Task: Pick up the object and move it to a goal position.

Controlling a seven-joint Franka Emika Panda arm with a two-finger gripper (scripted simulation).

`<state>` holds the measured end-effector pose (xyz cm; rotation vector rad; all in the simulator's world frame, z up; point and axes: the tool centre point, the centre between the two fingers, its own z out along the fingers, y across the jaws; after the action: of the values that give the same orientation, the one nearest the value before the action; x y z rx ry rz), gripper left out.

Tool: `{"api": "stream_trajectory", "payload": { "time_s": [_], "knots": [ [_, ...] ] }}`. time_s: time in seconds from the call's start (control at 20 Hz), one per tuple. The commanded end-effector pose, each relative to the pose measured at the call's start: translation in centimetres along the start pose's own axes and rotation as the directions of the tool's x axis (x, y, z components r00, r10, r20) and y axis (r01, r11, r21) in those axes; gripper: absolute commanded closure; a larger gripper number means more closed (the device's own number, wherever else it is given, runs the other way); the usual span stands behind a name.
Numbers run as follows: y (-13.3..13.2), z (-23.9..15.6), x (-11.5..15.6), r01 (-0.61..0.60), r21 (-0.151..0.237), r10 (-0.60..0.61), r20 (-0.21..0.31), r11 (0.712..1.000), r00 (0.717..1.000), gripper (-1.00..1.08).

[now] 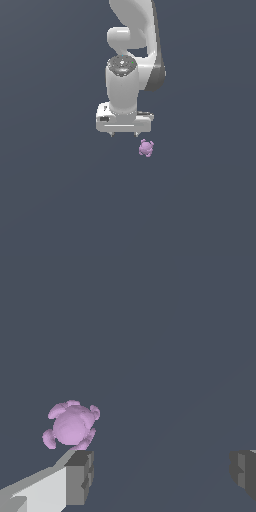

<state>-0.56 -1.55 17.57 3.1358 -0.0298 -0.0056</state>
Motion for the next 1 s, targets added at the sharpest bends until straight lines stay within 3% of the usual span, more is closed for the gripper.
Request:
{"api": "stream_trajectory", "payload": {
  "time_s": [0.0,0.5,0.95],
  "knots": [
    [0.0,0.0,0.0,0.0,0.0,0.0,0.0,1.0,1.0,-0.92],
    [0.8,1.2,-0.7,0.039,-0.011,-0.039,0.041,0.999,0.998,-0.92],
    [0.0,1.6,-0.7,0.019,-0.011,-0.018,0.036,1.0,0.999,-0.92]
  ]
}}
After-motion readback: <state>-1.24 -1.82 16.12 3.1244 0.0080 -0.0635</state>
